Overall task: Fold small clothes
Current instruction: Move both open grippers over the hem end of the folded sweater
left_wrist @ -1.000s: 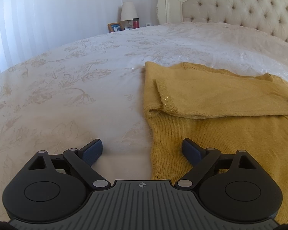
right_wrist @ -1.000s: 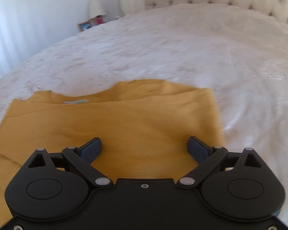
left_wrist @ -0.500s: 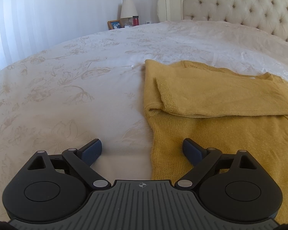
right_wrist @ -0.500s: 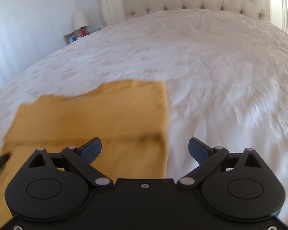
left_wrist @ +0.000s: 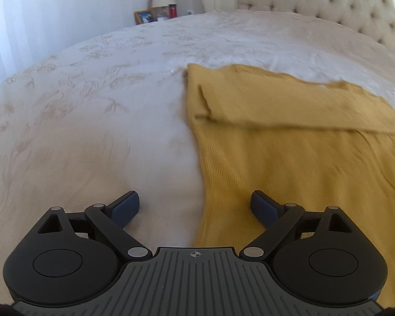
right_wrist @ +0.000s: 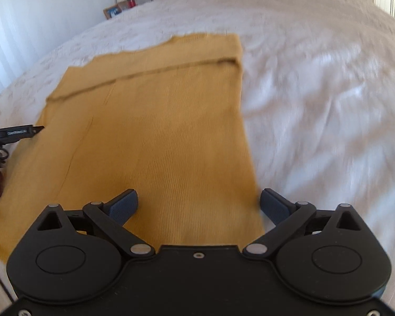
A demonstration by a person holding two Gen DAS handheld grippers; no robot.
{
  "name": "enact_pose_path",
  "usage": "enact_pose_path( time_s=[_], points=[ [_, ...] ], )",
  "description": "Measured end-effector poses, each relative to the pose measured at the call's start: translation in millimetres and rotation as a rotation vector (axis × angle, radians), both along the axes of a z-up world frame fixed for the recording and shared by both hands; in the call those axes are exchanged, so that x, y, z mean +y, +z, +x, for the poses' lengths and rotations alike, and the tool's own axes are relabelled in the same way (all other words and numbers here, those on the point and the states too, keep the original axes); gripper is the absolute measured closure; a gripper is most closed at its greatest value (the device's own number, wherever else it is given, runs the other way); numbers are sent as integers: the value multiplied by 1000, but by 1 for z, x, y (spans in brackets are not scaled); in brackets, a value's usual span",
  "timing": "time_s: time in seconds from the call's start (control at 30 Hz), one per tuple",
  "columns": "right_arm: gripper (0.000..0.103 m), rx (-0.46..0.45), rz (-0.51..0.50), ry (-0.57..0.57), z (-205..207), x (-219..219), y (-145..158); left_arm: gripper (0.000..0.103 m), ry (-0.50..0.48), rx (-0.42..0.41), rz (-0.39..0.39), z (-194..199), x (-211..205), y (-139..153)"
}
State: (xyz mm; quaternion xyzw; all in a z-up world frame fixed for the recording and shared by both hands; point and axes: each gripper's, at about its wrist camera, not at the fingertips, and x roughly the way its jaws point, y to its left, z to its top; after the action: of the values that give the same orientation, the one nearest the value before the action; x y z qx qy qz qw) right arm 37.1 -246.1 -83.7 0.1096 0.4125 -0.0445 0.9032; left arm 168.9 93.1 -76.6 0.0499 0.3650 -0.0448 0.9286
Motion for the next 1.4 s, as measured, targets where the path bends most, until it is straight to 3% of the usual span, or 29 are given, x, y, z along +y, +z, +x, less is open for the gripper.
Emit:
enact_pose_path(
  time_s=[0.37,0.53,0.77,0.93,1.17,1.4],
  points=[
    [1,28,25,13,-39,7,-3,9,-10,131,-26,-86,27,5],
    [1,42,74,-1,-54,4,-3,8,-16,137,-9,-114,24,6],
    [1,46,141,30,-74,0,-5,8,13,147,-76,-140,27,4],
    [1,12,201,37,-82,-6,-8,7,-28,110,-44,-153,22,-1],
    [0,-10,326,11,-76,-24,-11,1,-61,101,-72,-148,26,-5],
    [0,-43,320,40,-70,-24,-13,1,-91,67,-70,-146,26,-9]
  ],
)
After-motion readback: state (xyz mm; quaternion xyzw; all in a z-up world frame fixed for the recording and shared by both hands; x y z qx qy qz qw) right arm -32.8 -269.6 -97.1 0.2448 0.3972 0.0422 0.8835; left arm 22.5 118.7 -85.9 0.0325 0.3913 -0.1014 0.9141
